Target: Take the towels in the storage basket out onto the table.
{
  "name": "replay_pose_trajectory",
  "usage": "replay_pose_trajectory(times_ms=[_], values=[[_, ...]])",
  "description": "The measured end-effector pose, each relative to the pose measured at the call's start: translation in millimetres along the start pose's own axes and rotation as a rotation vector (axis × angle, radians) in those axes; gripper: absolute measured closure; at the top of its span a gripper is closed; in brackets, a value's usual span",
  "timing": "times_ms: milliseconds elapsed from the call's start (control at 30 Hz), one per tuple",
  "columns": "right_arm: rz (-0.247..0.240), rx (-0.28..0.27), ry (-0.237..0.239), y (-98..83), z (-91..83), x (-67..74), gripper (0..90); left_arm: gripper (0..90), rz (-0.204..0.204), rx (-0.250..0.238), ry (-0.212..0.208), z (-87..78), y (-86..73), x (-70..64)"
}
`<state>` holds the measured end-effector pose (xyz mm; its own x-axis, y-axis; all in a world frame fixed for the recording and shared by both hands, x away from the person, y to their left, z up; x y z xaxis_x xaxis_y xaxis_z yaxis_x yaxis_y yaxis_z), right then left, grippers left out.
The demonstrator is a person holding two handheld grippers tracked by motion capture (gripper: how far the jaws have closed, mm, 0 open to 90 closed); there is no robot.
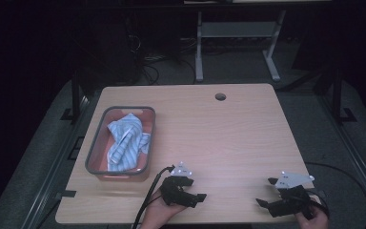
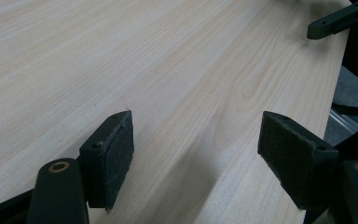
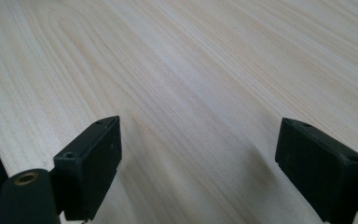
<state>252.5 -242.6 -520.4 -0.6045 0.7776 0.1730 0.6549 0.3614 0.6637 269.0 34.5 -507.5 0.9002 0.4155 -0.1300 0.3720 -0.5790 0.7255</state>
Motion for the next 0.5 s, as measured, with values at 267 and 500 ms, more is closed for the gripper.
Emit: replay_pose_trajectory(times_ms=[267,500], values=[[0.003,-0.01,0.0,2.3,-0.5,1.3,13.9,26.1,-0.014,-0.02,0.0,-3.4,17.1,5.5],[0.006,-0.008,-0.001,3.4,1.0,0.7,13.8,25.6,0.001,-0.005,0.007,-9.2,26.4,8.4]])
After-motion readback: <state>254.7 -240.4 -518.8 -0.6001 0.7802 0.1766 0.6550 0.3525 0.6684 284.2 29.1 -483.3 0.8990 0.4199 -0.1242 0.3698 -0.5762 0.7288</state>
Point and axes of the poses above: each handheld gripper's, and its own axes: z roughly forward along the jaws, y roughly out of its top, x roughly to its left, the point moved 7 cm from there along z, roughly forward along the jaws, and after that the axes turned 14 degrees about z, right-handed, at the moved point
